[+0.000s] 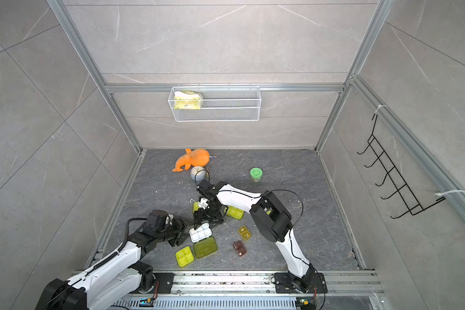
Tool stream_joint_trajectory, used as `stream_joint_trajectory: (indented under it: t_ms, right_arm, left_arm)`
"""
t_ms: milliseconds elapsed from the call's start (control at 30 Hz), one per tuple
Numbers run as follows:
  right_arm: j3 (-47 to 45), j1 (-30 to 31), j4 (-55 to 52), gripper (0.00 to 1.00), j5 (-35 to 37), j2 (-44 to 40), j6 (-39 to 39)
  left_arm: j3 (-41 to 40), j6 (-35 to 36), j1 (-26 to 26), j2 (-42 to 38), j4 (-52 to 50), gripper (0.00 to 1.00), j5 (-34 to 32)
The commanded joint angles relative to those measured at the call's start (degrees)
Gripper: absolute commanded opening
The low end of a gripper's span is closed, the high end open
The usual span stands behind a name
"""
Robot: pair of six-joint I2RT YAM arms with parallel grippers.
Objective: Close pillboxes
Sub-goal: Adjust the pillbox at the center of the board.
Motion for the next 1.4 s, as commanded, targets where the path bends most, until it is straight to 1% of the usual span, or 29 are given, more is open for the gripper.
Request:
stream_joint_trajectory:
  t_ms: [0, 167, 333, 500, 600, 700, 933, 1067, 1167, 1367]
  right_arm:
    - [1.6, -0.3, 1.7, 0.83, -2.4, -0.7, -1.8]
    - [-6.0, -1.2, -0.3, 0.83, -3.1, -5.8, -3.4]
    - [-11.5, -1.8, -4.9, 0.82, -4.4, -10.0, -6.1]
    - [-13.7, -1.9, -5.6, 0.81, -6.5, -10.0, -6.9]
    - [-14.4, -1.9, -4.5, 0.8, -7.6, -9.8, -5.3]
    - [-16.0, -1.8, -2.8, 0.79, -7.6, -11.2, -2.4]
    - [-21.5, -0.8, 0.1, 0.77, -5.6, -18.2, 4.2]
    - [-27.0, 1.9, 5.4, 0.76, -7.3, -21.5, 9.8]
    - [-29.4, 4.7, 8.1, 0.76, -8.6, -20.8, 11.8]
    - [-30.1, 6.9, 10.5, 0.76, -9.1, -17.6, 12.2]
  left_arm:
    - [0.1, -0.5, -0.5, -2.3, -2.5, 0.67, 2.0]
    - [0.3, -0.2, 0.0, -2.5, -2.4, 0.67, 1.9]
    - [0.5, 0.5, 0.1, 0.7, -0.1, 0.66, 2.9]
    - [2.0, 1.1, 0.1, 3.8, 2.1, 0.66, 3.5]
    - [4.2, 2.1, 0.1, 5.8, 2.4, 0.64, 4.3]
    - [6.0, 2.7, 0.1, 6.6, 1.8, 0.64, 4.5]
    - [9.6, 4.1, 0.1, 6.2, -0.9, 0.62, 4.3]
    - [10.4, 4.4, 0.1, 7.5, -0.3, 0.62, 4.6]
    - [11.2, 5.1, 0.1, 9.9, 0.6, 0.62, 5.4]
    - [12.9, 6.7, 0.1, 13.3, 1.0, 0.62, 6.5]
